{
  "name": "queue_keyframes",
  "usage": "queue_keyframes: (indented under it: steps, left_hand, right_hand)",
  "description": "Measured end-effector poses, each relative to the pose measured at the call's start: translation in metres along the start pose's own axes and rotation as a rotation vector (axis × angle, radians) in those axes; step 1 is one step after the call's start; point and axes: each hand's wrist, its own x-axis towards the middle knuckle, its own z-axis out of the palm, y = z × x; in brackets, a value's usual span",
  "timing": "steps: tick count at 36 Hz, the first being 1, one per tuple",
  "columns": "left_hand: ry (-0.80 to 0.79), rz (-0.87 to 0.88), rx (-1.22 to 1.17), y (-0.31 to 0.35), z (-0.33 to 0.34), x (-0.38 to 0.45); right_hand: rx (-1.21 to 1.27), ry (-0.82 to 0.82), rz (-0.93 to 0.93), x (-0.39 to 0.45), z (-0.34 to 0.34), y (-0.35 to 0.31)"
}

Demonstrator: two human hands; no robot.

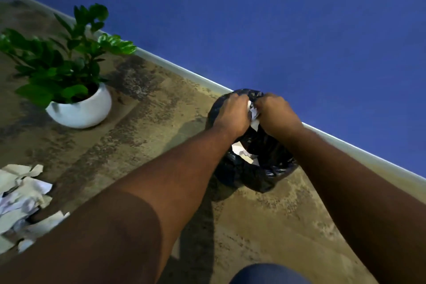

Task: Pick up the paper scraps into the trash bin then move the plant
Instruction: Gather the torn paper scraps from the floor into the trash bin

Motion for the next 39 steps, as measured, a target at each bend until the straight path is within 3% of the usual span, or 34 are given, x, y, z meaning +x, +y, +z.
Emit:
queue_keyframes:
  steps: [12,21,27,33,39]
  left_hand:
    - [-0.222,0.014,-0.048,-0.001,0.025,-0.014]
    - [-0.061,0.046,0.079,-0.019,0.008,-0.023]
    - [0.084,-0.041,0.07,-0.051,-0.029,-0.034]
    - [0.169,-0.202,0.123,-0.108,-0.083,-0.056]
    - [0.135,-0.395,0.229,-0.179,-0.136,-0.101]
  right_hand:
    - [-0.039,-0.084,-0.014,-0.024,0.022,0.029]
    - [0.018,0.022,-0.06,-0.017,0.022,-0.004]
    - [0.023,0.091,-0.162,0.008,0.018,-0.064]
    - [0.025,0.033,-0.287,0.04,0.017,-0.15]
    - [0.116,-0.124,-0.332,0.051,0.037,-0.246]
